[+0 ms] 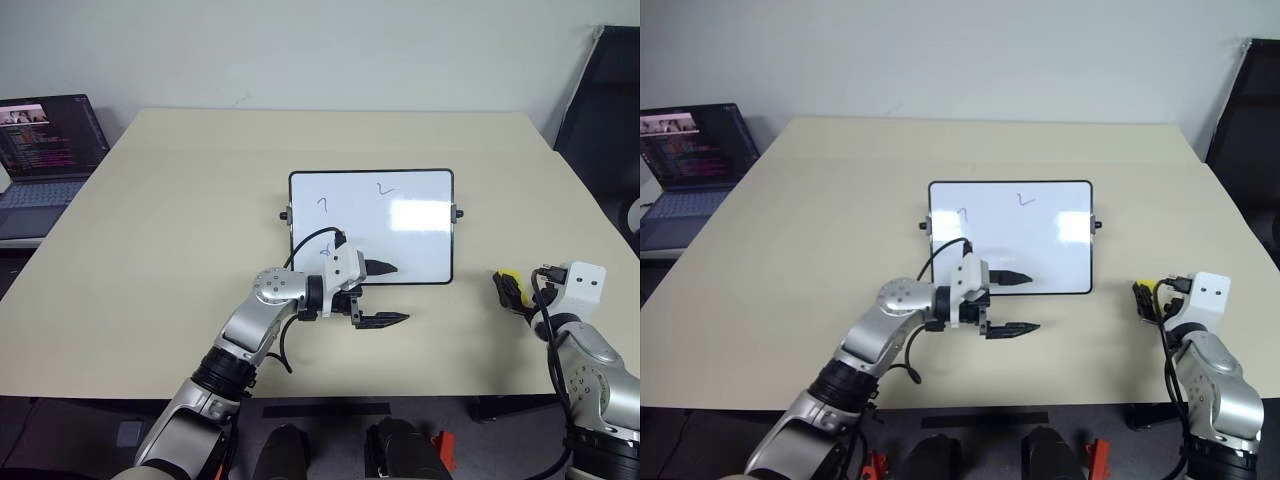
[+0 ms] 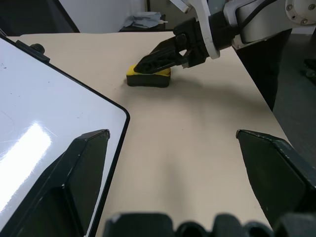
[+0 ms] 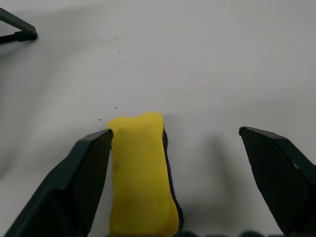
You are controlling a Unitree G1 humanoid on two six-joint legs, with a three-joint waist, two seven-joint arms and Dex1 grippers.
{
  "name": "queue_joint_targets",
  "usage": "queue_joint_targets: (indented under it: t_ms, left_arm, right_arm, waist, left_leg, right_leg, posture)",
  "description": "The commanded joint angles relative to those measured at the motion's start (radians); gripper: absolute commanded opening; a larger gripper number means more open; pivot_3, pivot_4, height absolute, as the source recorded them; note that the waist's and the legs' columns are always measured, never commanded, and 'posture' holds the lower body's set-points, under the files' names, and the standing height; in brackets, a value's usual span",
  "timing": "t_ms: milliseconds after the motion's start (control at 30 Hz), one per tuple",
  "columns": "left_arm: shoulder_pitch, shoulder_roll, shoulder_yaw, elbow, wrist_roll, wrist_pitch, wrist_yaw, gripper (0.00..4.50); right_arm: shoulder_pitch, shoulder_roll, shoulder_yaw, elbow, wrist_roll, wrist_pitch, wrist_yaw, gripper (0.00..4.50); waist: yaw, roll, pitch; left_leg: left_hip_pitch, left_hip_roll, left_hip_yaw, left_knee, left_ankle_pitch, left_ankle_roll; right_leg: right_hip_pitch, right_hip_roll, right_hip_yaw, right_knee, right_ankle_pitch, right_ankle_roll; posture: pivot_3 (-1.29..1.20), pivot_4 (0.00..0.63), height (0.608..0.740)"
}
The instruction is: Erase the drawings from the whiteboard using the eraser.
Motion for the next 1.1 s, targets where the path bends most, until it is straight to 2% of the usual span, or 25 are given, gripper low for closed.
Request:
queue_joint_targets:
  t_ms: [33,700,833,1033,1100]
  left_arm:
    - [-0.018,-0.008,0.015,-0.017,-0.001,-0.020,0.000,4.50]
    - [-0.014,0.001,0.021,-0.021,0.004,-0.022,0.005,4.50]
    - [-0.018,0.001,0.023,-0.016,0.006,-0.025,0.006,4.50]
    - [-0.020,-0.001,0.024,-0.012,0.008,-0.028,0.006,4.50]
    - [-0.020,-0.001,0.024,-0.009,0.009,-0.030,0.007,4.50]
  right_arm:
    - [-0.016,0.000,-0.017,-0.027,0.013,-0.017,0.001,4.47]
    - [-0.003,0.027,-0.009,-0.007,0.062,0.052,0.015,4.47]
    - [-0.002,0.033,-0.015,-0.004,0.069,0.050,0.015,3.58]
    - [-0.004,0.028,-0.018,0.004,0.066,0.041,0.015,1.34]
    - [-0.004,0.029,-0.018,0.005,0.066,0.040,0.015,1.22]
  waist:
    - [0.000,0.000,0.000]
    - [0.000,0.000,0.000]
    - [0.000,0.000,0.000]
    - [0.000,0.000,0.000]
    - [0.000,0.000,0.000]
  left_leg:
    - [0.000,0.000,0.000,0.000,0.000,0.000]
    - [0.000,0.000,0.000,0.000,0.000,0.000]
    - [0.000,0.000,0.000,0.000,0.000,0.000]
    - [0.000,0.000,0.000,0.000,0.000,0.000]
    - [0.000,0.000,0.000,0.000,0.000,0.000]
  right_leg:
    - [0.000,0.000,0.000,0.000,0.000,0.000]
    - [0.000,0.000,0.000,0.000,0.000,0.000]
    - [0.000,0.000,0.000,0.000,0.000,0.000]
    - [0.000,0.000,0.000,0.000,0.000,0.000]
    - [0.000,0.000,0.000,0.000,0.000,0.000]
  posture:
    - [0.00,0.150,0.740]
    - [0.00,0.150,0.740]
    - [0.00,0.150,0.740]
    - [0.00,0.150,0.740]
    - [0.00,0.150,0.740]
